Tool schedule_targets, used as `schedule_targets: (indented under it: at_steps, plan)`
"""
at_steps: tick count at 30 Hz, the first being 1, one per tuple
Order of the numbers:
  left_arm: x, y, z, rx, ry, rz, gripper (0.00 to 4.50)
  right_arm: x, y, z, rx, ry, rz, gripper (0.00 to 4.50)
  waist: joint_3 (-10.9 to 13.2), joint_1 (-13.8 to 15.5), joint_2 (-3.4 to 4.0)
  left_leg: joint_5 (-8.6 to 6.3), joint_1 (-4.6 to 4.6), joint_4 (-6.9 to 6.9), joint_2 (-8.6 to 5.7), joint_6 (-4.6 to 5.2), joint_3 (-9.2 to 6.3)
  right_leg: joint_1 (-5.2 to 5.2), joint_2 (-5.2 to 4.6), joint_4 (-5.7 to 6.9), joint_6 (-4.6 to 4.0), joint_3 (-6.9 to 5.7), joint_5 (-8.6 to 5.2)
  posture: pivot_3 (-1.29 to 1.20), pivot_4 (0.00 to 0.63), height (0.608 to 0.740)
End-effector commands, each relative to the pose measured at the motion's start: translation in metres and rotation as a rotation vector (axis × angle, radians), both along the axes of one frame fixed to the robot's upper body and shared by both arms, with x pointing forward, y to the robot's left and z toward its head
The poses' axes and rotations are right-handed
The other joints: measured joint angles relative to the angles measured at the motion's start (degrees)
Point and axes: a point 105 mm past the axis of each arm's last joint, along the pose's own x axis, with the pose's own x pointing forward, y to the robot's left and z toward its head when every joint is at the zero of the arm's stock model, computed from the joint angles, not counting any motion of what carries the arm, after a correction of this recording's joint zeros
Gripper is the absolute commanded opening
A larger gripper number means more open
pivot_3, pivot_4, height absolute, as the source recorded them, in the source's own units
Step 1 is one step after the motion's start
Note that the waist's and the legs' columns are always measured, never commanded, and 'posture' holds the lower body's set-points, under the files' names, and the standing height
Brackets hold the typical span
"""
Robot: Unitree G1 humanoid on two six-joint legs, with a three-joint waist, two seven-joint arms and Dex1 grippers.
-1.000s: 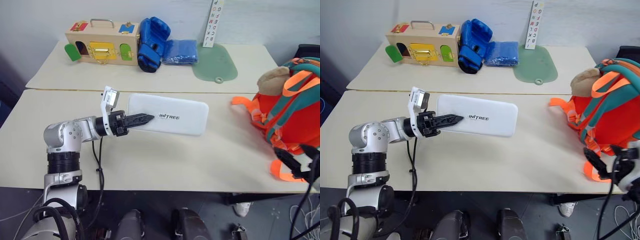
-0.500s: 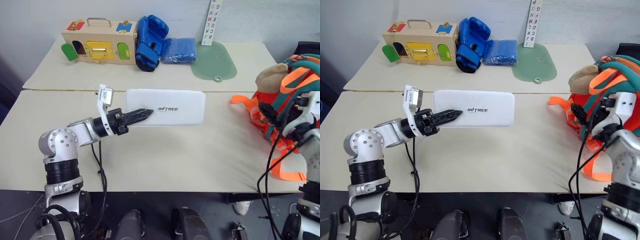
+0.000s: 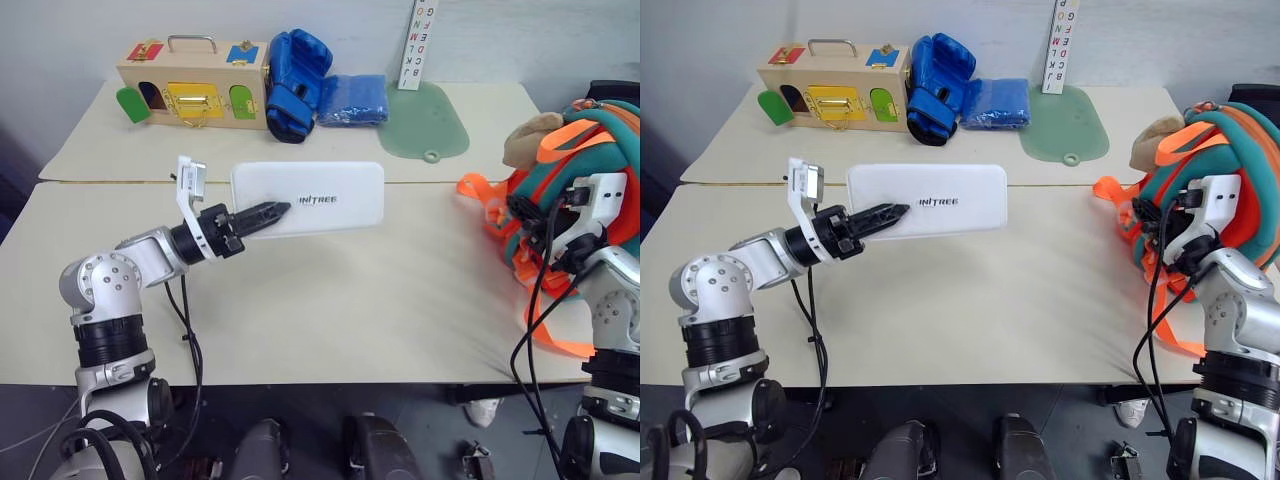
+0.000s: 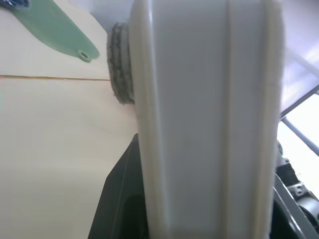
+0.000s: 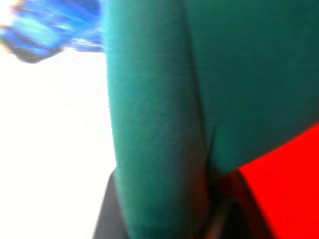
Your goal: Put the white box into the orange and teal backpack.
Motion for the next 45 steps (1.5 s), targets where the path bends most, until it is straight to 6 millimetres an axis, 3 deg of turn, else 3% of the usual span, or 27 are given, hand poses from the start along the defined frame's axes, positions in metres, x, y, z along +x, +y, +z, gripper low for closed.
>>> schedule_targets:
  at_steps: [1,3,7,13,16,24,31,39,45]
  plan:
    - [0.002,0.013,0.032,-0.031,-0.123,0.048,1.32,-0.024,0.036,0.030,-0.081,-0.077,0.229,0.01,0.0,-0.1,0.00,0.00,0.01,-0.04,0.00,-0.01,0.00,0.00,0.00,0.00,0.00,0.00,0.00,0.00,0.150,0.740]
    - [0.009,0.020,0.040,-0.034,-0.133,0.089,1.32,-0.034,0.051,0.037,-0.061,-0.065,0.329,0.01,0.0,0.0,-0.01,-0.01,0.01,-0.04,0.01,-0.02,0.00,0.00,0.02,-0.03,0.00,-0.01,0.00,0.00,0.150,0.740]
    - [0.016,0.031,0.062,-0.029,-0.186,0.110,1.32,-0.085,0.098,0.053,-0.111,-0.022,0.727,0.01,0.1,-0.1,-0.03,-0.01,-0.05,-0.08,-0.01,0.00,-0.03,-0.04,-0.01,-0.06,0.00,-0.05,0.00,0.00,0.150,0.740]
    - [0.009,0.026,0.081,-0.046,-0.256,0.034,1.32,-0.126,0.115,0.064,-0.095,0.058,1.019,0.01,0.1,0.2,-0.15,-0.01,-0.15,-0.27,-0.01,0.00,-0.03,-0.19,-0.03,-0.15,-0.01,-0.07,0.00,0.00,0.150,0.740]
    - [-0.003,0.011,0.085,-0.060,-0.309,-0.066,1.32,-0.141,0.118,0.061,-0.116,0.137,1.106,0.01,0.1,0.2,-0.18,-0.04,-0.21,-0.27,-0.07,0.07,-0.04,-0.19,-0.10,-0.20,-0.01,-0.09,0.00,0.00,0.150,0.740]
    - [-0.011,-0.022,0.085,-0.079,-0.385,-0.212,1.32,-0.150,0.113,0.048,-0.116,0.234,1.173,0.01,0.2,0.8,-0.29,-0.09,-0.26,-0.13,-0.09,0.18,-0.02,-0.19,-0.14,-0.19,0.01,-0.10,0.00,0.00,0.150,0.740]
    - [-0.002,-0.067,0.051,0.169,-0.461,-0.399,1.32,-0.148,0.103,0.056,-0.108,0.234,1.171,0.01,0.2,1.7,-0.29,-0.09,-0.29,0.19,-0.06,0.18,-0.02,-0.18,-0.06,-0.10,0.01,-0.10,0.01,0.00,0.150,0.740]
    - [0.002,-0.046,0.038,0.368,-0.518,-0.509,1.32,-0.146,0.098,0.055,-0.116,0.222,1.128,0.01,0.2,1.4,-0.29,-0.27,-0.30,0.23,-0.03,0.39,-0.02,-0.11,-0.11,-0.17,0.01,-0.12,0.01,0.00,0.150,0.740]
    - [0.011,-0.047,0.038,0.459,-0.557,-0.542,1.32,-0.144,0.102,0.049,-0.128,0.203,1.099,0.01,0.2,1.5,-0.29,-0.44,-0.36,0.35,-0.06,0.69,-0.03,-0.12,-0.16,-0.17,0.01,-0.15,0.01,0.00,0.150,0.740]
